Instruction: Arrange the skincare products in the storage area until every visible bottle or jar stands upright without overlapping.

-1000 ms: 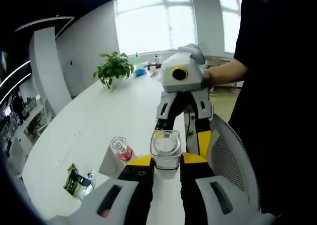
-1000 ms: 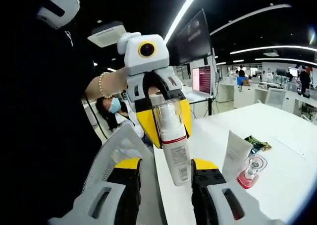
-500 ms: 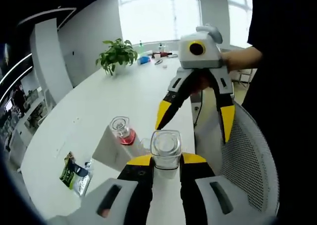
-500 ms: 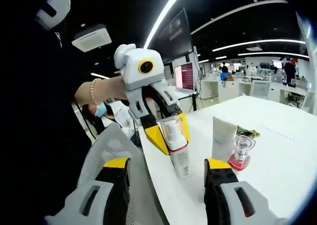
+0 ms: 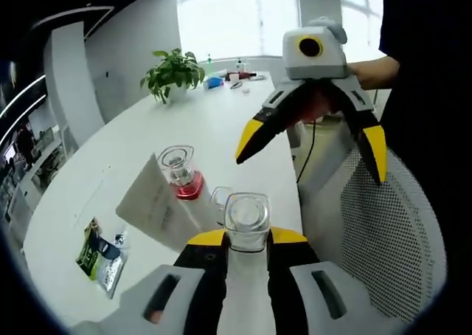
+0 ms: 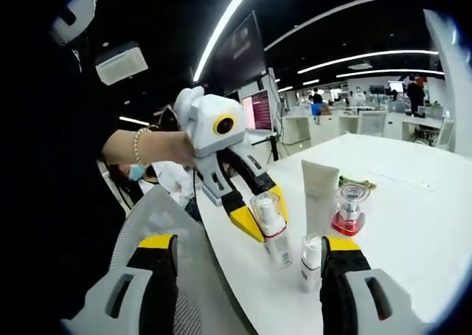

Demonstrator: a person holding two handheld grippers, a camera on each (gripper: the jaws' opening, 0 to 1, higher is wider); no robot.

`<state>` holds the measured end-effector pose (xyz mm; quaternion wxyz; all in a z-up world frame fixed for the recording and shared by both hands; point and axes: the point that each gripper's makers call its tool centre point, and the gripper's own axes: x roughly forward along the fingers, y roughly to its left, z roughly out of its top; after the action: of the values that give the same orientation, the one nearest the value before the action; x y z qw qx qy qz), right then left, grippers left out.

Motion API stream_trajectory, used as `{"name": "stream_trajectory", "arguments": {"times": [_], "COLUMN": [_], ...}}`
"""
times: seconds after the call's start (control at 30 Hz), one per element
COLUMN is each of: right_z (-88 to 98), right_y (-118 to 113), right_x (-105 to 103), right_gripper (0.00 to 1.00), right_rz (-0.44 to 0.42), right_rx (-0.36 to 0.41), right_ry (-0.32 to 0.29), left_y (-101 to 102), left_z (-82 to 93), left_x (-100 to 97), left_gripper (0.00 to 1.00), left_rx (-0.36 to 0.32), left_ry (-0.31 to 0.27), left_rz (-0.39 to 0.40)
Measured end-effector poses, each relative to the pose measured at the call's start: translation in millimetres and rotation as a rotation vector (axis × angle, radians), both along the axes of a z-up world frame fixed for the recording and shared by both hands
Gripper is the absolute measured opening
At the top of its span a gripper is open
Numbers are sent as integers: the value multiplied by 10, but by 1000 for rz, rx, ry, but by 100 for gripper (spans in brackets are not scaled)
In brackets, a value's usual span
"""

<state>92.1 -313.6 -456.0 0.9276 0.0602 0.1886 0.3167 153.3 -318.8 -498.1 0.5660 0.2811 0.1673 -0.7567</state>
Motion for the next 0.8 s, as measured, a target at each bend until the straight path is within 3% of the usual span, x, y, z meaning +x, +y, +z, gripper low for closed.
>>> {"name": "stream_trajectory", "arguments": {"times": [0.27, 0.53, 0.8], "right_z": [-92, -197, -255], "right_y": [-25, -63, -73], "right_x": [1, 5, 7], "right_gripper": [91, 99, 99], "right_rz": [-43, -86, -107], "right_rx": [7, 14, 19], "right_ry": [28, 53, 68], "left_y": [-43, -110, -185], "left_z": [-224, -321, -420], "left_x": [101, 152, 162], "left_gripper": [22, 22, 22], "left_rx": [13, 18, 23], "left_ry": [7, 10, 13], "left_rz": [0, 4, -14]}}
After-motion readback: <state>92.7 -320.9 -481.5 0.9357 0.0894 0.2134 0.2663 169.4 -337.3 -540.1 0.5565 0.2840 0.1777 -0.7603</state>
